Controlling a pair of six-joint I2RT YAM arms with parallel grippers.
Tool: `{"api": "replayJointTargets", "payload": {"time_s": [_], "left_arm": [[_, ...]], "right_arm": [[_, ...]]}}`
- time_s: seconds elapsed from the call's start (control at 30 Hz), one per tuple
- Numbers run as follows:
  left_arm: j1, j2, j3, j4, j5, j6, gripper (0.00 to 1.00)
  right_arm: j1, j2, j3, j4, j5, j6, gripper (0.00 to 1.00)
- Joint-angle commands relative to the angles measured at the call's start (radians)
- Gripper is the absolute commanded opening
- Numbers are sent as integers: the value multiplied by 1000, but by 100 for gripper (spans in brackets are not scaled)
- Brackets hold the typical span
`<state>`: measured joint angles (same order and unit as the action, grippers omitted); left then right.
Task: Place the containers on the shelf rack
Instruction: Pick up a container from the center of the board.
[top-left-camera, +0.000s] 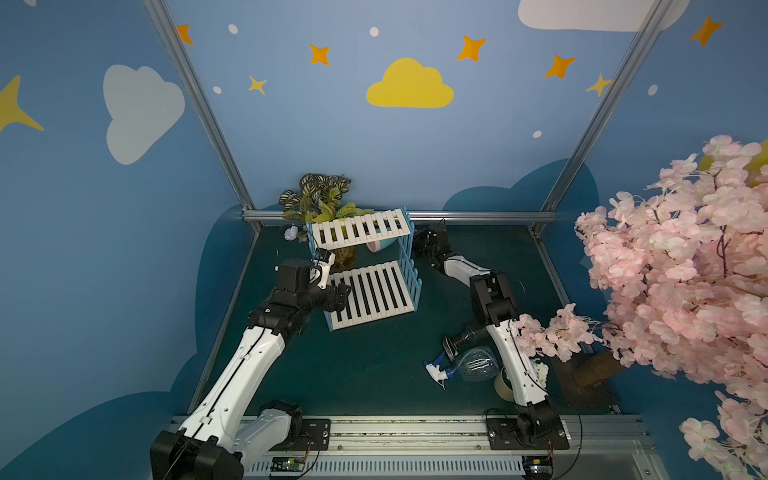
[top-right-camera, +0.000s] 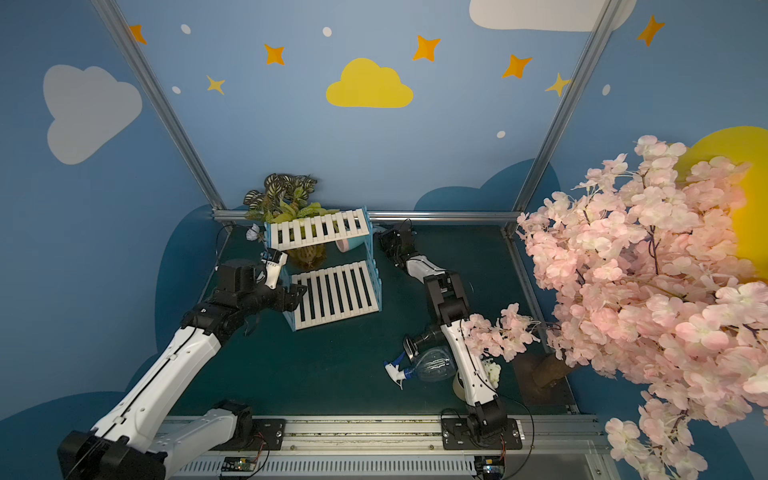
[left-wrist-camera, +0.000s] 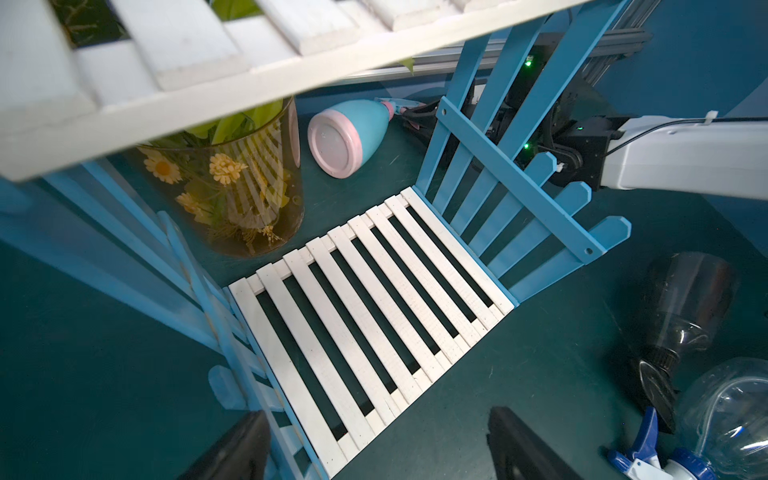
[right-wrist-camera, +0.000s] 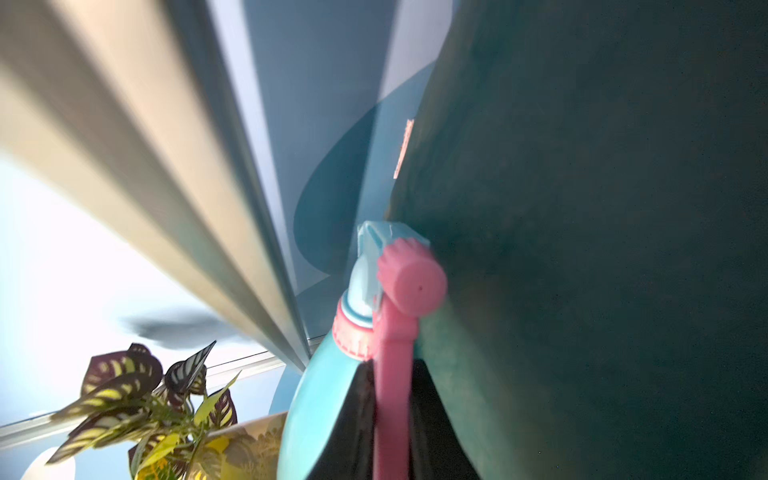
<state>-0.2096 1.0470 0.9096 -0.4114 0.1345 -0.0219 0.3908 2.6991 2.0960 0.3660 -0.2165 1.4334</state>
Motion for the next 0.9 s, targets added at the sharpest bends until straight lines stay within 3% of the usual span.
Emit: {"api": "replayJointTargets", "payload": {"time_s": [0.0,0.17,0.4,0.63,0.87], "left_arm": [[3,-28,-16,-3,-7,14,86],[2,-39,-24,0,1,11,86],[3,-66,-27,1,25,6,86],[4,-104,-26,4,39,12,86],[3,-115,-21,14,91,12,86]], "right_arm": [[-30,-166,-130,132,42,-114,0],[-38,-343,-333,201,44,-204,0],[-50,-598,-633,146,118,-322,0],[-46,-918,-822,-6,272,-689,0],[-24,-1185,-894,-168,391,-981,0]]}}
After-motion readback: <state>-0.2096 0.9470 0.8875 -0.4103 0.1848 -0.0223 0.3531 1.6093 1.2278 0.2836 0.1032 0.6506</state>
